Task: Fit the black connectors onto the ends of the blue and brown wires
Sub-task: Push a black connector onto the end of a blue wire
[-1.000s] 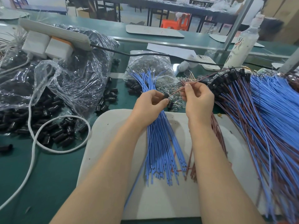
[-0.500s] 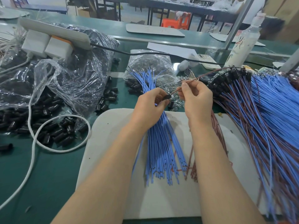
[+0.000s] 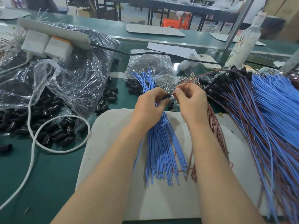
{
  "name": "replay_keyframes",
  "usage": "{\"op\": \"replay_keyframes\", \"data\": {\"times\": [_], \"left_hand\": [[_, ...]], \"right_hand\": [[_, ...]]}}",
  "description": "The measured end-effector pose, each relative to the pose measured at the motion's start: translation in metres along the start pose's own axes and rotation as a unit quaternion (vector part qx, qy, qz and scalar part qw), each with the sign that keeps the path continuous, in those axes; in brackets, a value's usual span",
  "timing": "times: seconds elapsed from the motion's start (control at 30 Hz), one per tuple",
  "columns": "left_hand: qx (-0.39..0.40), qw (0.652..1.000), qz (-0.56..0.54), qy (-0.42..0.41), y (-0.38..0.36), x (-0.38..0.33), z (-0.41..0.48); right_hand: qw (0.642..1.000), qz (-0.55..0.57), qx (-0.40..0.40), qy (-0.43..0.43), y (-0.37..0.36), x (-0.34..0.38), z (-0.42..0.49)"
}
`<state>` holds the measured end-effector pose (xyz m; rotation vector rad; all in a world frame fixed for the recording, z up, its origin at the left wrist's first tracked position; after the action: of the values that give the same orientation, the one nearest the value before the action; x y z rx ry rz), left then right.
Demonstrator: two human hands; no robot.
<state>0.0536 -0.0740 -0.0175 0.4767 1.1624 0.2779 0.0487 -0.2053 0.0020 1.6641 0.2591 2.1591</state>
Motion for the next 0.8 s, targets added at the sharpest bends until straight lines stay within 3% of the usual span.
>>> {"op": "replay_keyframes", "data": {"times": [0.2,0.3,0.37,0.6,0.8], "left_hand": [[-0.016,0.998,-0.056,0.032,0.004,0.003,0.000],[0.020,0.968,-0.239,0.072,0.001,0.007,0.001],[0.056,0.947,-0.305,0.081,-0.004,0.005,0.001],[0.092,0.945,-0.303,0.085,-0.009,0.005,0.000],[0.048,0.963,-0.248,0.095,-0.005,0.008,-0.001]], "right_hand": [[0.990,0.120,-0.069,-0.028,0.012,-0.008,0.002],[0.977,0.193,-0.065,-0.065,0.010,-0.014,0.003],[0.978,0.187,-0.045,-0.075,0.006,-0.013,0.003],[0.990,0.125,-0.026,-0.059,0.005,-0.011,0.003],[0.996,0.083,-0.015,-0.021,0.000,-0.005,0.003]]}}
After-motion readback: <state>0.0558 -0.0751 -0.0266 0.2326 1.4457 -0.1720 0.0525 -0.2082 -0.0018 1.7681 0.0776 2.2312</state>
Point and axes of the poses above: each hand's wrist, its own z-axis towards the middle knuckle, its own y-axis out of the back of the hand, x = y × z, the point moved 6 cm from there along z, towards the middle knuckle, and after that the axes turned 11 degrees about x, right-handed, at the moved point
